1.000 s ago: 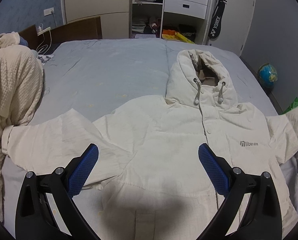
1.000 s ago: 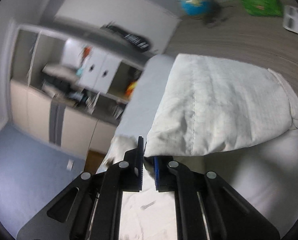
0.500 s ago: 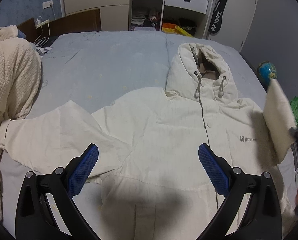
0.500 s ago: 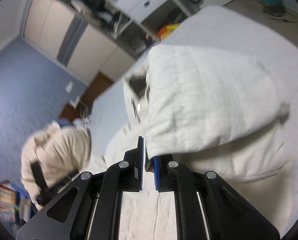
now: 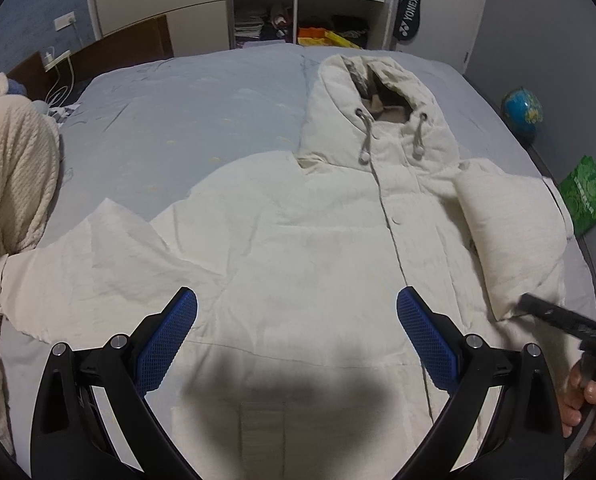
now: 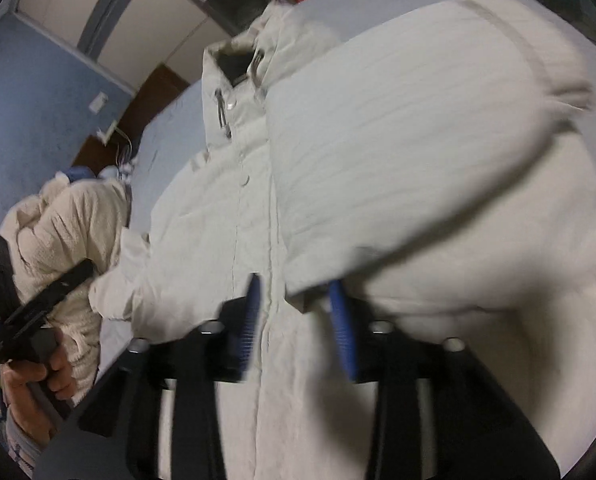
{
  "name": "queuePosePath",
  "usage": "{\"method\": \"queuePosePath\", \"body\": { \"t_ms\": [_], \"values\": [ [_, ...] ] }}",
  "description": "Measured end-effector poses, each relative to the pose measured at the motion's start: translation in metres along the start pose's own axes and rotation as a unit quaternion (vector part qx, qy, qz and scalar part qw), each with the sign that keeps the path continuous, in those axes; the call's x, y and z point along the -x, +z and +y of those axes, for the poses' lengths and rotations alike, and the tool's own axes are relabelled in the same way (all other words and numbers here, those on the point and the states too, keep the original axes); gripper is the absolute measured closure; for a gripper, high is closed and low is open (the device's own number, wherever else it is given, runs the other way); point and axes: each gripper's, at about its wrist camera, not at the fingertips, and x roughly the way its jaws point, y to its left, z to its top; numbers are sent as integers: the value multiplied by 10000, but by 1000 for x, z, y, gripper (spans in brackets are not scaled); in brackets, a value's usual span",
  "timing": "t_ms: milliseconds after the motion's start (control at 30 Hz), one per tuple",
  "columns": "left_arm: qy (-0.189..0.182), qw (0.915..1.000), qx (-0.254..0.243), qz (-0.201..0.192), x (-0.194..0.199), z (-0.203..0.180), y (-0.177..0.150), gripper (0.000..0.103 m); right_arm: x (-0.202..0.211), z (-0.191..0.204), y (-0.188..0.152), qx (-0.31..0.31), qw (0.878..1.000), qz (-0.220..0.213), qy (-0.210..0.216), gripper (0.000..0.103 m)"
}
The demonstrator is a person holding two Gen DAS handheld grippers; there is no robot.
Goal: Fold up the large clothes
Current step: 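Fold the held sleeve across the jacket body with the right gripper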
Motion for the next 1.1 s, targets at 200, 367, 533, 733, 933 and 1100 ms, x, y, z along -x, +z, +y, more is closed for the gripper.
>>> {"method": "queuePosePath", "body": {
  "t_ms": [200,367,533,733,933,1100],
  "values": [
    [-29,9987,-503,49,-7,-33,-13,7,57,-26,-1,-177,9952,-501,-819,52],
    [-15,9947,-1019,-96,-10,-64,-27,7,90,-50,-7,-40,9823,-654,-1754,34],
    [-112,9890,-1455,-224,-16,-92,-46,7,93,-71,-10,-263,9753,-775,-2053,25],
    [-252,9796,-1981,-236,-28,-147,-50,7,84,-90,-8,-517,9657,-606,-2471,25],
    [-255,9708,-2359,-362,-45,-221,-29,19,101,-108,-8,-861,9567,-900,-2632,25],
    [-337,9528,-2992,-394,-57,-282,-25,21,116,-118,-11,-1124,9493,-1239,-2663,25]
  ]
}}
